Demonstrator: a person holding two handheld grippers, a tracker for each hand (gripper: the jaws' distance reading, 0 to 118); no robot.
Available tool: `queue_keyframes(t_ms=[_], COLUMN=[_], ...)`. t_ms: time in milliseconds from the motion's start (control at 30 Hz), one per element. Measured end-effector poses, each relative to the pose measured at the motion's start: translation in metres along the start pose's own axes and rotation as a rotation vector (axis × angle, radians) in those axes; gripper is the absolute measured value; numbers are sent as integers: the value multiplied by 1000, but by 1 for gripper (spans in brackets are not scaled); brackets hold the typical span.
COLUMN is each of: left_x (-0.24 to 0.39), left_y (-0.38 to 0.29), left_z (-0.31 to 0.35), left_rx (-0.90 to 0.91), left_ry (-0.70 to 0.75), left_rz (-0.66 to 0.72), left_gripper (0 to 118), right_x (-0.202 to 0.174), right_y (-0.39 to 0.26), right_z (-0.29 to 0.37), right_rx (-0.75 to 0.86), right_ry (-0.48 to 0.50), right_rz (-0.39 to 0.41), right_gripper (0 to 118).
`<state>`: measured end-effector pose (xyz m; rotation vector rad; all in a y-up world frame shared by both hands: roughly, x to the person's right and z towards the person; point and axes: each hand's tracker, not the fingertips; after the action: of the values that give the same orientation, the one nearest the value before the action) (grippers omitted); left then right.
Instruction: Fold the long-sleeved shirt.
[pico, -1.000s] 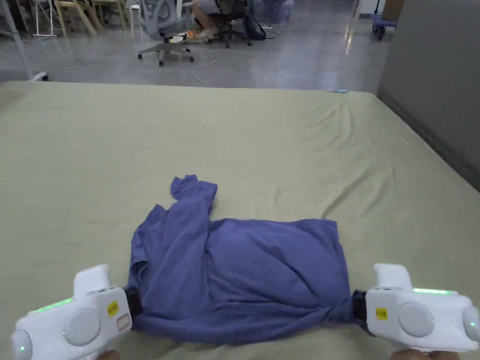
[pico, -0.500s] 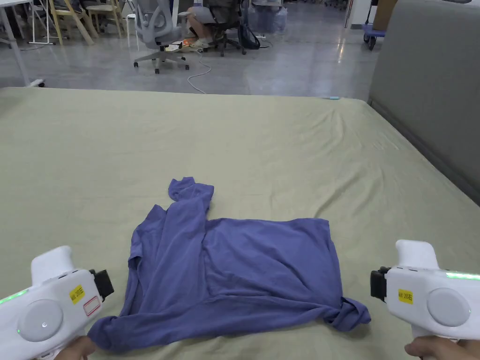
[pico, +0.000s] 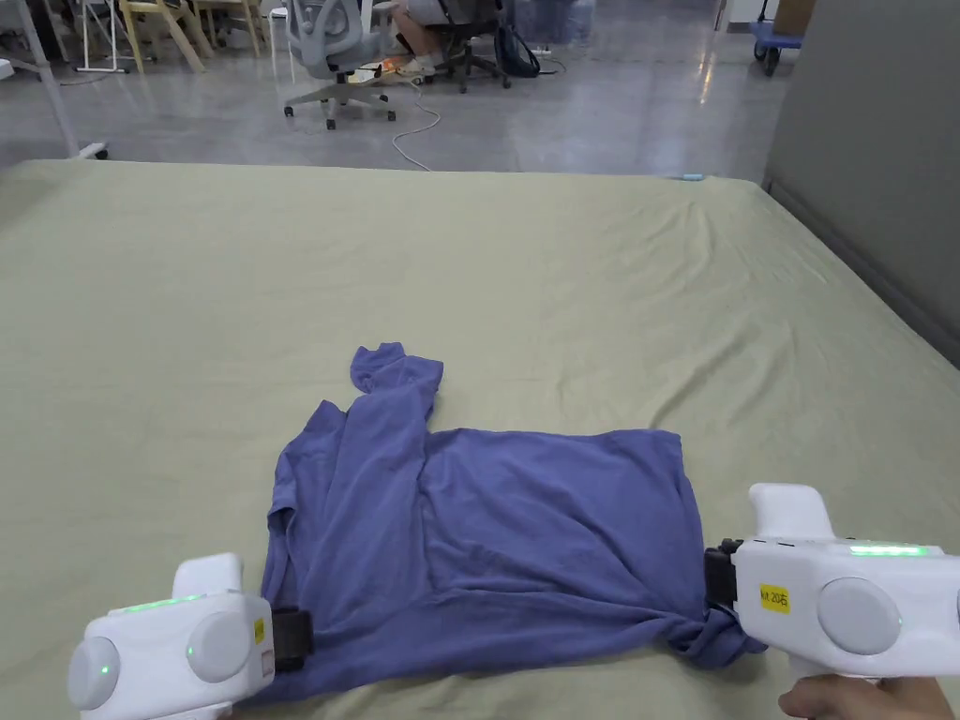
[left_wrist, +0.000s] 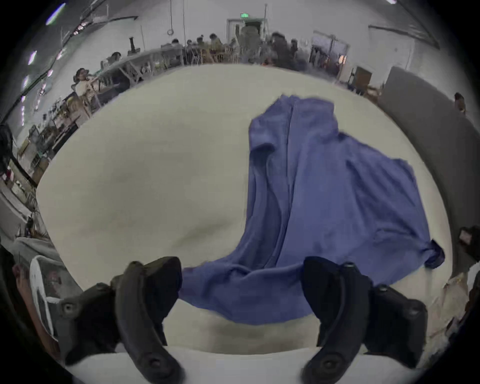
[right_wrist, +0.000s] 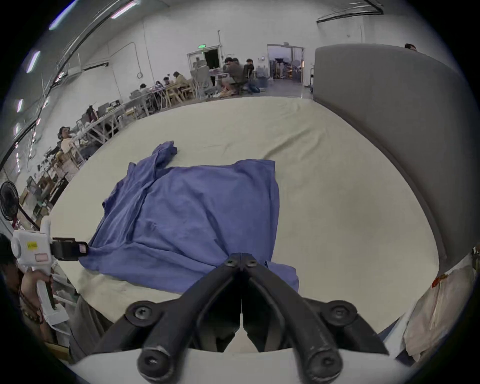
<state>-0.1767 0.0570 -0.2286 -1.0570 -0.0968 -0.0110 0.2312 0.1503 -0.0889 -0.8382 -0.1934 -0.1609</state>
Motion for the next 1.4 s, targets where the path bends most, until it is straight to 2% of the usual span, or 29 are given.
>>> queue_keyframes(t_ms=[33, 67, 100, 133, 167, 200, 233, 300, 333, 367, 400, 433, 467, 500, 567, 633, 700, 767, 833, 867, 900, 933, 1033, 1167, 1300, 1400], left_x=[1, 2, 5, 8, 13, 22, 20, 20, 19, 18, 17, 16, 16, 7, 6, -1, -2, -2, -6, -7, -4, -4, -5, 1, 9, 16], left_y=[-5, -11, -11, -13, -16, -18, -8, -7, -7, -1, 0, 0, 1, 8, 10, 13, 17, 17, 20, 22, 20, 25, 56, 129, 225, 305], left_z=[-4, -5, 9, 18, 24, 30, 33, 39, 41, 46, 48, 50, 51, 42, 41, 29, 27, 20, 15, 14, 16, 18, 38, 89, 150, 200], left_rx=[17, 27, 69, 89, 94, 97, 94, 85, 77, 69, 69, 68, 61, 41, 30, 19, 11, 1, -18, -19, -11, -1, 130, 327, 516, 610], left_ry=[-4, -7, -73, -152, -163, -107, -114, -127, -142, -151, -149, -149, -153, -169, -174, -177, -172, -166, -161, -160, -158, -163, -205, -250, -260, -294], left_rz=[1, 4, 15, 48, 63, 20, -42, -21, -10, 3, 17, 30, 41, 59, 77, 77, 71, 70, 75, 79, 86, 85, 92, 110, 87, 76], left_gripper=[79, 58, 23, 12, 12, 12, 12, 12, 12, 12, 12, 12, 12, 12, 12, 12, 12, 12, 12, 12, 12, 12, 12, 12, 12, 12], right_x=[1, 4, 5, 7, 10, 12, 15, 22, 25, 29, 31, 35, 38, 41, 42, 45, 44, 40, 29, 25, 24, 22, 33, 33, 31, 32], right_y=[3, 9, 16, 26, 37, 50, 67, 101, 120, 138, 153, 168, 179, 189, 198, 196, 186, 172, 168, 170, 172, 177, 202, 267, 351, 419], right_z=[-12, -18, -25, -35, -44, -52, -62, -83, -96, -108, -122, -142, -160, -178, -211, -234, -252, -265, -270, -263, -256, -243, -198, -99, 21, 104], right_rx=[-8, -17, -24, -30, -34, -35, -31, -19, -13, -6, -4, -23, -75, -108, -216, -307, -363, -429, -341, -345, -299, -259, -155, 58, 328, 488], right_ry=[-2, -3, -6, -12, -15, -18, -21, -18, -14, -10, -17, -32, -57, -66, -66, -60, -36, -35, -105, -95, -68, -121, -37, 9, -33, -36], right_rz=[1, 1, 2, 7, 15, 20, 24, 29, 29, 29, 32, 36, 54, 81, 112, 95, 59, 57, 126, 117, 120, 146, 59, 80, 93, 73], right_gripper=[0, 0, 0, 0, 0, 0, 0, 0, 14, 52, 83, 96, 96, 118, 103, 84, 70, 61, 53, 32, 0, 0, 0, 0, 0, 0])
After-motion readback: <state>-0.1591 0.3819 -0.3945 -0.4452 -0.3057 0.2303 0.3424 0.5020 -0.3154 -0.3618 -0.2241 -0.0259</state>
